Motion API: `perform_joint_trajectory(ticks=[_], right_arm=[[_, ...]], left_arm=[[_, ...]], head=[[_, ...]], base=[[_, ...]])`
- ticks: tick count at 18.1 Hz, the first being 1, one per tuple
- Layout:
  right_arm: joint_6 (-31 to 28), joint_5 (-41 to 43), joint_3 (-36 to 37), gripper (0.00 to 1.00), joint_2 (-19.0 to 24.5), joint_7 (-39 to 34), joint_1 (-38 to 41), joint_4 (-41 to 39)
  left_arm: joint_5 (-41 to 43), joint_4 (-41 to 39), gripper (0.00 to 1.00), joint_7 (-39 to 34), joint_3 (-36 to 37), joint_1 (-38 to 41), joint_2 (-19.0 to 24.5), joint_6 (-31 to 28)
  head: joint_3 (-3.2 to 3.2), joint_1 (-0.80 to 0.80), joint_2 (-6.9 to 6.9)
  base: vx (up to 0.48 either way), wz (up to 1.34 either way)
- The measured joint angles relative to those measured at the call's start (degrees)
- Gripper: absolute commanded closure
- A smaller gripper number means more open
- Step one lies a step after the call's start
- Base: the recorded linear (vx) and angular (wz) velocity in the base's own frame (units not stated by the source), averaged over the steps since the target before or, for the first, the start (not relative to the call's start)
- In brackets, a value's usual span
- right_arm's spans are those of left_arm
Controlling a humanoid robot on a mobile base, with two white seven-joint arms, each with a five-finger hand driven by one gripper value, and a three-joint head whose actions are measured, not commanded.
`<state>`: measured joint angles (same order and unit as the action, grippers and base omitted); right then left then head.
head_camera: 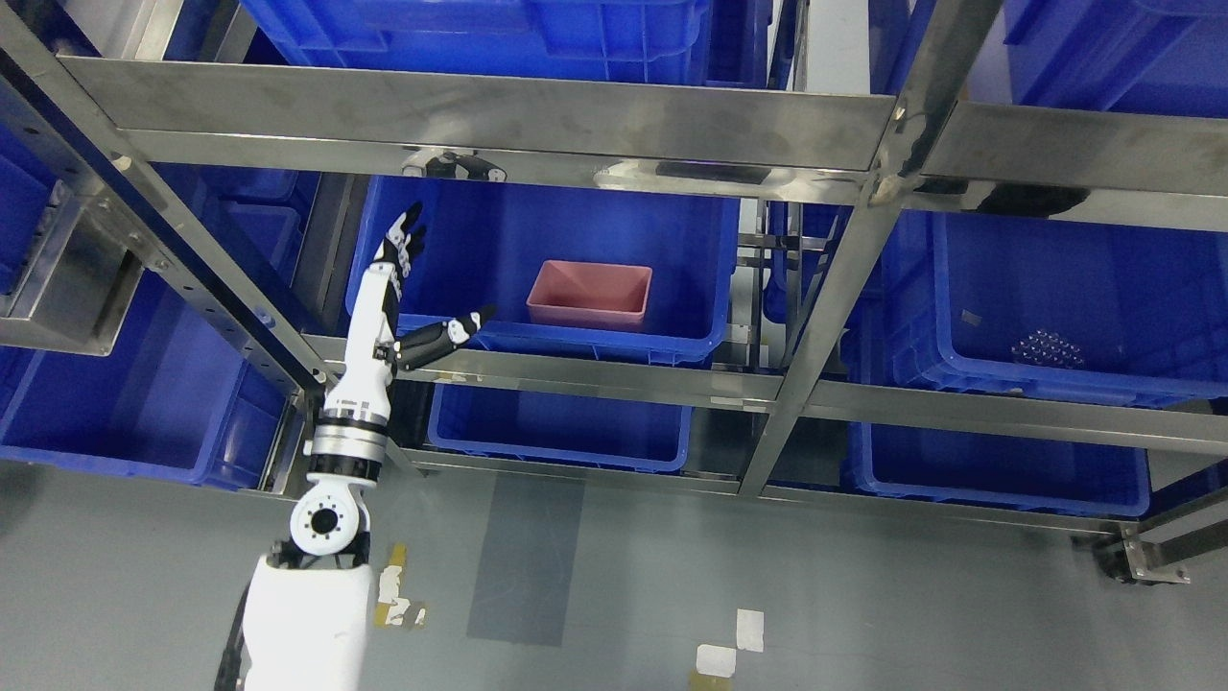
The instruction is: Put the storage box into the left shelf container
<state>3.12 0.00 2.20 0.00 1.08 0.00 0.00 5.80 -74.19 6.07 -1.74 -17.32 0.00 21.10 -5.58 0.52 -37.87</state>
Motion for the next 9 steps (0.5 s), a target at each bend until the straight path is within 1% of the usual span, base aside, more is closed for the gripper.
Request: perform_joint_trajectory(ticks=[3,9], right_arm=[[0.0,0.0,0.0,0.01,0.0,0.0,0.0,0.0],[0.0,0.0,0.0,0.01,0.0,0.0,-0.01,0.0]], left_arm=[[-3.47,-1.65,0.01,-1.05,1.25,2.52,0.0,-0.93],[-6.8,-4.68,0.01,-1.36,3.18,4.8,0.0,-1.38]], head=[[0.0,0.0,0.0],[0.0,0.0,0.0]], base=[[-0.009,0.13],[-0.082,0.38]])
